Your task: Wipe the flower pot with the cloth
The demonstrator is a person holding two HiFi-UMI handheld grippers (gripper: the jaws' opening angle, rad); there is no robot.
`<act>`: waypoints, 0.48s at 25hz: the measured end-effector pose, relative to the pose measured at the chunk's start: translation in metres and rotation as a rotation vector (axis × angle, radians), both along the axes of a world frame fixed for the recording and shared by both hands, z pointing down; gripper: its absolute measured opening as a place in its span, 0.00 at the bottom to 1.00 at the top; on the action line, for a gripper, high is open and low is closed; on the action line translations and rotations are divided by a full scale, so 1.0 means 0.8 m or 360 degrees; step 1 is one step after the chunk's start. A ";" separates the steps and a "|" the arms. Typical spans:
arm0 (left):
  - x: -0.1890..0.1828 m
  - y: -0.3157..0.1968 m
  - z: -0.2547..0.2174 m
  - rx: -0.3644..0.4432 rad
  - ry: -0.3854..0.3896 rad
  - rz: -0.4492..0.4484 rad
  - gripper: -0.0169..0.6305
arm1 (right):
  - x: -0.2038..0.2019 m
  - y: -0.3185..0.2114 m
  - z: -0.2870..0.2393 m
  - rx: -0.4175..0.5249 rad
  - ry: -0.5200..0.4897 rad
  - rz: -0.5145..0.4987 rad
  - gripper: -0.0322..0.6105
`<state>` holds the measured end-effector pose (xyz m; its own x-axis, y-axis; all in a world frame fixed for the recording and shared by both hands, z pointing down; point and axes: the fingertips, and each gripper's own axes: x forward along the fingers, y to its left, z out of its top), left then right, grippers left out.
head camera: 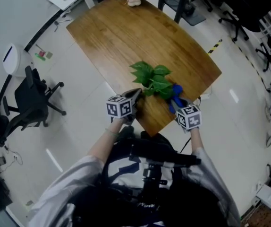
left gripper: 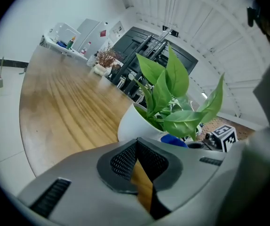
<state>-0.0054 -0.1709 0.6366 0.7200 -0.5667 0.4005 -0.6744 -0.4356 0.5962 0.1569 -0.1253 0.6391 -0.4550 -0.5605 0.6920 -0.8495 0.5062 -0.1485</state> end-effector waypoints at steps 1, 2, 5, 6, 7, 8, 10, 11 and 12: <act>0.001 0.000 0.000 -0.0001 -0.0004 -0.0001 0.04 | 0.001 -0.009 -0.003 0.0021 -0.0001 -0.0009 0.15; 0.002 -0.001 -0.001 -0.0001 -0.0007 -0.0005 0.04 | -0.001 -0.019 -0.007 0.0043 -0.0004 -0.0027 0.15; 0.003 -0.004 -0.004 0.0002 -0.0012 -0.0023 0.04 | -0.013 -0.047 -0.021 0.0121 -0.0028 -0.0109 0.15; 0.003 -0.005 -0.003 0.0001 -0.0025 -0.0025 0.04 | -0.020 -0.054 -0.027 0.0148 -0.0042 -0.0144 0.15; 0.002 -0.005 0.000 -0.0003 -0.0045 -0.0026 0.04 | -0.027 -0.059 -0.032 0.0173 -0.0059 -0.0181 0.15; 0.001 -0.006 0.003 -0.0008 -0.0067 -0.0025 0.04 | -0.035 -0.064 -0.036 0.0194 -0.0077 -0.0219 0.15; -0.001 -0.008 0.006 -0.0016 -0.0089 -0.0029 0.04 | -0.054 -0.068 -0.041 0.0209 -0.0102 -0.0292 0.15; -0.002 -0.008 0.005 -0.0014 -0.0083 -0.0034 0.04 | -0.063 -0.067 -0.041 0.0205 -0.0108 -0.0321 0.15; -0.003 -0.009 0.004 -0.0012 -0.0075 -0.0039 0.04 | -0.071 -0.065 -0.039 0.0200 -0.0114 -0.0343 0.15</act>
